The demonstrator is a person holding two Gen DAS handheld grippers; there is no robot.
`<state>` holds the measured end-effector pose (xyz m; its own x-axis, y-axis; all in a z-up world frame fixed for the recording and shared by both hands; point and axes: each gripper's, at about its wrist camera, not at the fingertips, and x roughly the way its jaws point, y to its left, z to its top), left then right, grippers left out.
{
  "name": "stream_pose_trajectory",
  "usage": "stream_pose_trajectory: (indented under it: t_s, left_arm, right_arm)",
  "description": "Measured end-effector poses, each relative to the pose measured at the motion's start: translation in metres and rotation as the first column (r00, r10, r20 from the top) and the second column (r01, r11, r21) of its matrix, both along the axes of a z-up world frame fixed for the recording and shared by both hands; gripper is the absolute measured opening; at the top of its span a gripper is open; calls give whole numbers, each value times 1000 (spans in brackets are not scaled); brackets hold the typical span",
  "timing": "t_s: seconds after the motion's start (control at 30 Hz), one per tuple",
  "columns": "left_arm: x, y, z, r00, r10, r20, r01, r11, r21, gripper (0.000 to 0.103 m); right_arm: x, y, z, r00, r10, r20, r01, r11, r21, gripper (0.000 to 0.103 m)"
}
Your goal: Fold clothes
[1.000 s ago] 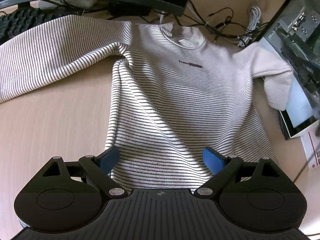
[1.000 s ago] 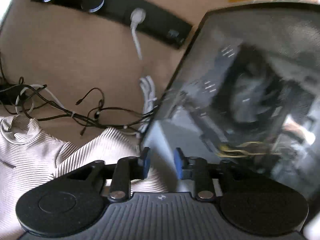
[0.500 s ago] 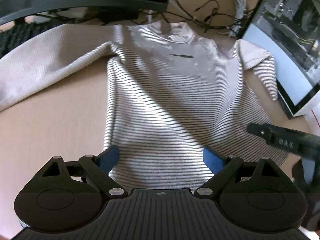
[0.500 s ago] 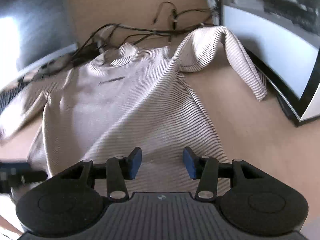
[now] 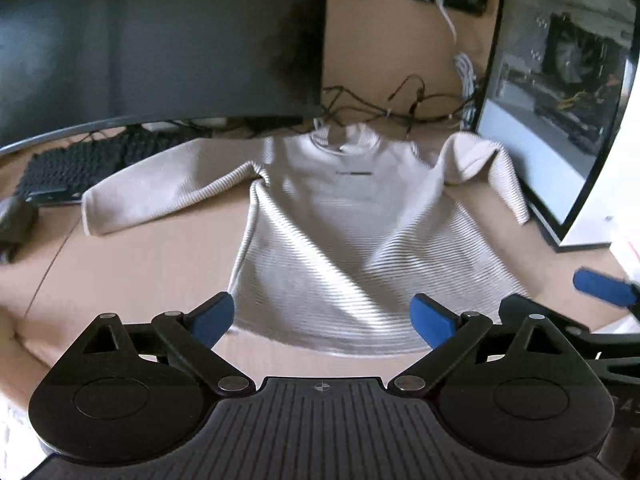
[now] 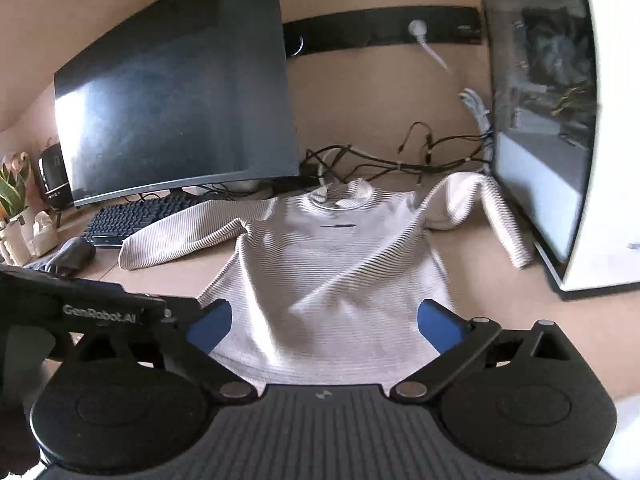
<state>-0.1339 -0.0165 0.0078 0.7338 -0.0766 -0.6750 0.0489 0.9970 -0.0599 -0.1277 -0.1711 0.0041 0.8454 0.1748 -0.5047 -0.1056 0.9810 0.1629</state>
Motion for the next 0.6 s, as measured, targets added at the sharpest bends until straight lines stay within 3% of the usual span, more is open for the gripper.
stream_pose_trajectory:
  t_s: [0.1,0.27,0.6]
  left_arm:
    - [-13,-3,1,999,40,-7,-40,998,-38,98]
    - [-13,-8,-4,998,42,-44,-44,998,-34,98]
    - [-14,-12,-10,996,7,-85,-12,999,-52,98]
  right_arm:
    - [-13,-10,0,998,-39,-45,40,999,27,100]
    - [-21,-20,-5,991,-79,-107,85,995,52,100]
    - [-25,-18,-7,989,-65,-133,70,997,33,100]
